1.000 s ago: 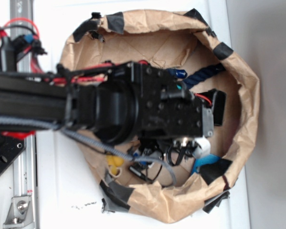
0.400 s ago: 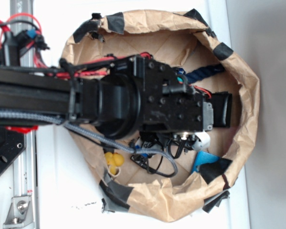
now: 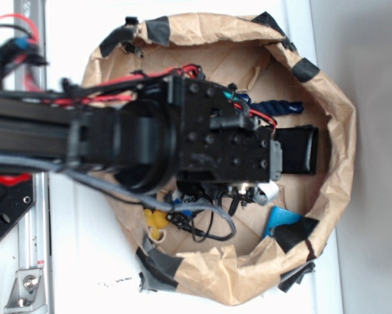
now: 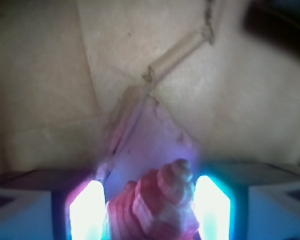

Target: Grab the shell.

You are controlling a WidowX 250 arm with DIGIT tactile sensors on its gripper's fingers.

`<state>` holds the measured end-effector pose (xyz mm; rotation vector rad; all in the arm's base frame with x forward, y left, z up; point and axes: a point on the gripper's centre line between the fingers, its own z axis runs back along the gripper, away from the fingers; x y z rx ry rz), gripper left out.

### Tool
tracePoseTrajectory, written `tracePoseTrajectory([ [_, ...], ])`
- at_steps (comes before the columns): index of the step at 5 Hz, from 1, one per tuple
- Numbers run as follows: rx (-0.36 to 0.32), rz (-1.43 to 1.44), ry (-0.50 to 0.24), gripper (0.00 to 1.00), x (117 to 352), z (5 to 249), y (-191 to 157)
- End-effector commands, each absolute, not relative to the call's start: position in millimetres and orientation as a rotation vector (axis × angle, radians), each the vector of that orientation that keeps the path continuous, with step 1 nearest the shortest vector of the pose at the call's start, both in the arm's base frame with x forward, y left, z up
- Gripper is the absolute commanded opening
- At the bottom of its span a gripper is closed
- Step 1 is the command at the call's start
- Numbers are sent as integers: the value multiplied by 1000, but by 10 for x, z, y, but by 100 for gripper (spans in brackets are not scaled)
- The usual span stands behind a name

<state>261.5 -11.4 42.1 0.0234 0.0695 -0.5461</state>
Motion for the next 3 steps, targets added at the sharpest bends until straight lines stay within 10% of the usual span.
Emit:
tracePoseTrajectory([
  [1, 126, -141, -83, 0, 2794, 1622, -60],
  [3, 132, -104, -171, 0, 2826, 1838, -71],
])
